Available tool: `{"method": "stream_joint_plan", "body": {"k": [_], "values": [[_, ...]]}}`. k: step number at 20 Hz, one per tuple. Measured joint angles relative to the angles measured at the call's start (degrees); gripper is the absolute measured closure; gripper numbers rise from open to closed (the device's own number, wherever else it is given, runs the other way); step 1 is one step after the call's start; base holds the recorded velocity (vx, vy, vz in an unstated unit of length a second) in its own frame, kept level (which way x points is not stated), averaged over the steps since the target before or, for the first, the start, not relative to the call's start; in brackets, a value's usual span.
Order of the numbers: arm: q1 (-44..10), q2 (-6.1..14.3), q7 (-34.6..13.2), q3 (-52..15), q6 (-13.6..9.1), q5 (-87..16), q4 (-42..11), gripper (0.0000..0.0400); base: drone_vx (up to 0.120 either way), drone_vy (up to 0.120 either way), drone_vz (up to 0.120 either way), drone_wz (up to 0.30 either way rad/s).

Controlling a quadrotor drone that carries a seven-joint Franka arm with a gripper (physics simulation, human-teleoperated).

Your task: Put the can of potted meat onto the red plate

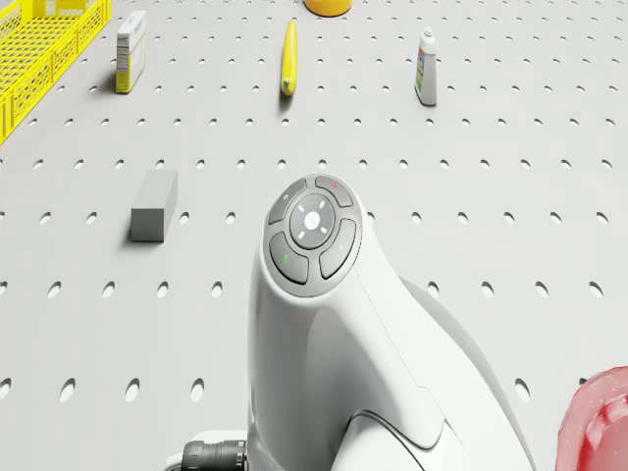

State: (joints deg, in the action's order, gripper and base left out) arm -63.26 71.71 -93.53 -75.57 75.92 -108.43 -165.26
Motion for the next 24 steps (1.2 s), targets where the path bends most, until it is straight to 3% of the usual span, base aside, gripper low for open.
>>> {"method": "stream_joint_plan", "body": {"k": [5, 15, 19, 24], "values": [[-0.2, 1.4, -0.2, 0.5, 1.5, -0.2, 0.2, 0.0, 0.04, 0.0, 0.0, 0.0], [-0.3, 4.6, 0.4, 7.6, 7.0, -6.2, 1.8, 0.0, 0.0, 0.0, 0.0, 0.0], [-0.5, 5.2, 0.4, 8.8, 8.1, -7.3, 2.3, 0.009, 0.0, 0.0, 0.0, 0.0], [-0.8, 5.8, 0.3, 9.4, 8.9, -7.8, 2.6, 0.0121, 0.0, 0.0, 0.0, 0.0]]}}
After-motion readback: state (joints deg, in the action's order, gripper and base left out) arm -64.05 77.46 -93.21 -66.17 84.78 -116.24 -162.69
